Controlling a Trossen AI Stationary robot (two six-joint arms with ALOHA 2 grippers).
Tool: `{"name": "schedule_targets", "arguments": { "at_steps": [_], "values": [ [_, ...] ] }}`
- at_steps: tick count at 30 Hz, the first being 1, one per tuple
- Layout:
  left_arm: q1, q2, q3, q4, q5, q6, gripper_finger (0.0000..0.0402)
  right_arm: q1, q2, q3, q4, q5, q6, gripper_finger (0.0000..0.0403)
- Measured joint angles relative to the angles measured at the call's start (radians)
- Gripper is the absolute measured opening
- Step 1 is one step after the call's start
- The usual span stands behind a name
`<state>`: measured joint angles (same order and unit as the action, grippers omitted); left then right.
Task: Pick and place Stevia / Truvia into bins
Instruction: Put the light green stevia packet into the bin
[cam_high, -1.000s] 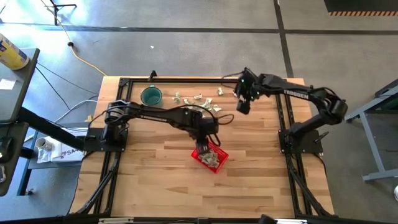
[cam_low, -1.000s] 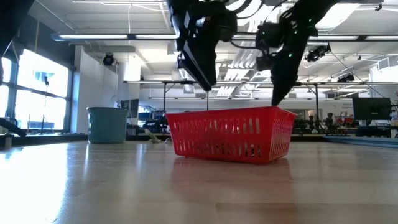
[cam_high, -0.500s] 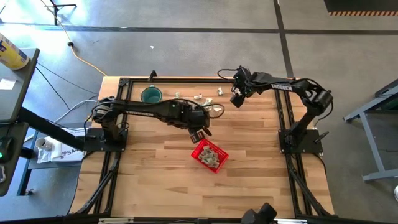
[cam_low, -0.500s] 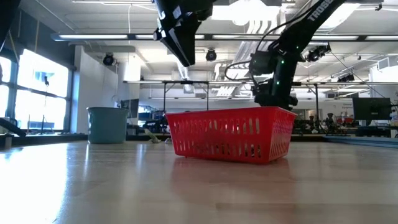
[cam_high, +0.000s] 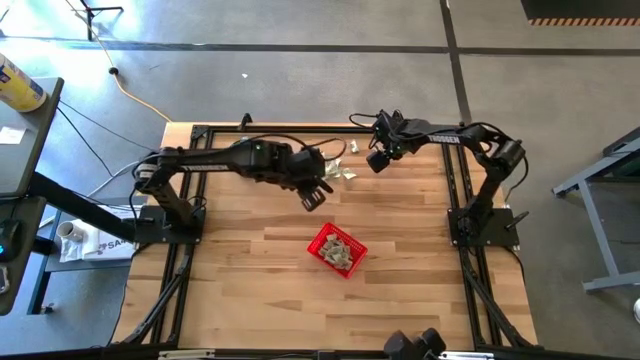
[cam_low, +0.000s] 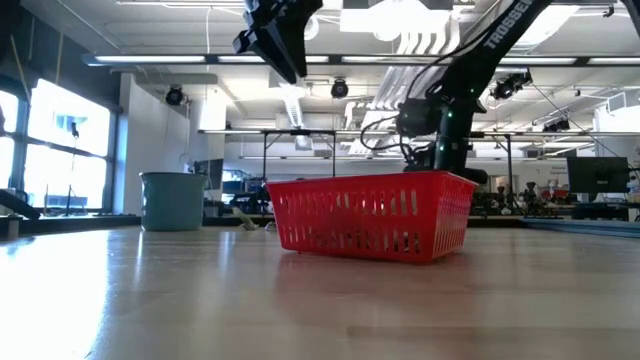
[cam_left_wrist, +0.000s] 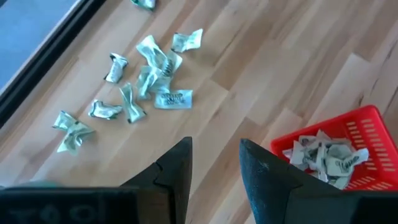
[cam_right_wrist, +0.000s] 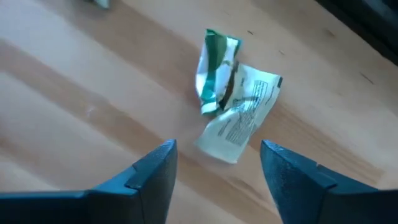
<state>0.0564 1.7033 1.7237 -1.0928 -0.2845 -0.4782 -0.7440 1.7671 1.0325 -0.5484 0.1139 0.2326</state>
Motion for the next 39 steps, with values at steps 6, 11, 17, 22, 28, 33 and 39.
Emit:
{"name": "schedule_targets", "arguments": {
  "at_steps": [6, 11, 17, 22, 28, 33, 39],
  "values": [
    [0.011, -0.02, 0.0, 0.006, 0.005, 0.003, 0.0168, -0.023, 0.036, -0.001, 0.032, 0.0, 0.007, 0.0157],
    [0.009, -0.018, 0.0, 0.002, 0.005, 0.003, 0.0168, -0.048, 0.036, -0.001, 0.045, 0.026, 0.003, 0.0102],
    [0.009, -0.018, 0.0, 0.001, 0.005, 0.02, 0.0168, -0.082, 0.031, -0.001, 0.022, -0.062, 0.006, 0.0018],
    [0.031, -0.018, 0.0, -0.057, 0.02, 0.049, 0.0168, -0.074, -0.009, -0.001, -0.05, -0.072, 0.004, 0.001],
    [0.091, -0.026, 0.0, -0.098, 0.034, 0.086, 0.0149, -0.038, -0.109, -0.001, -0.143, -0.139, 0.019, 0.0002],
    [0.129, -0.05, 0.0, -0.122, 0.036, 0.089, 0.0129, 0.079, -0.251, 0.0, -0.2, -0.229, 0.07, 0.0001],
    [0.14, -0.074, 0.0, -0.15, 0.028, 0.107, 0.0114, 0.28, -0.356, 0.001, -0.216, -0.471, 0.106, 0.0001]
  ]
}}
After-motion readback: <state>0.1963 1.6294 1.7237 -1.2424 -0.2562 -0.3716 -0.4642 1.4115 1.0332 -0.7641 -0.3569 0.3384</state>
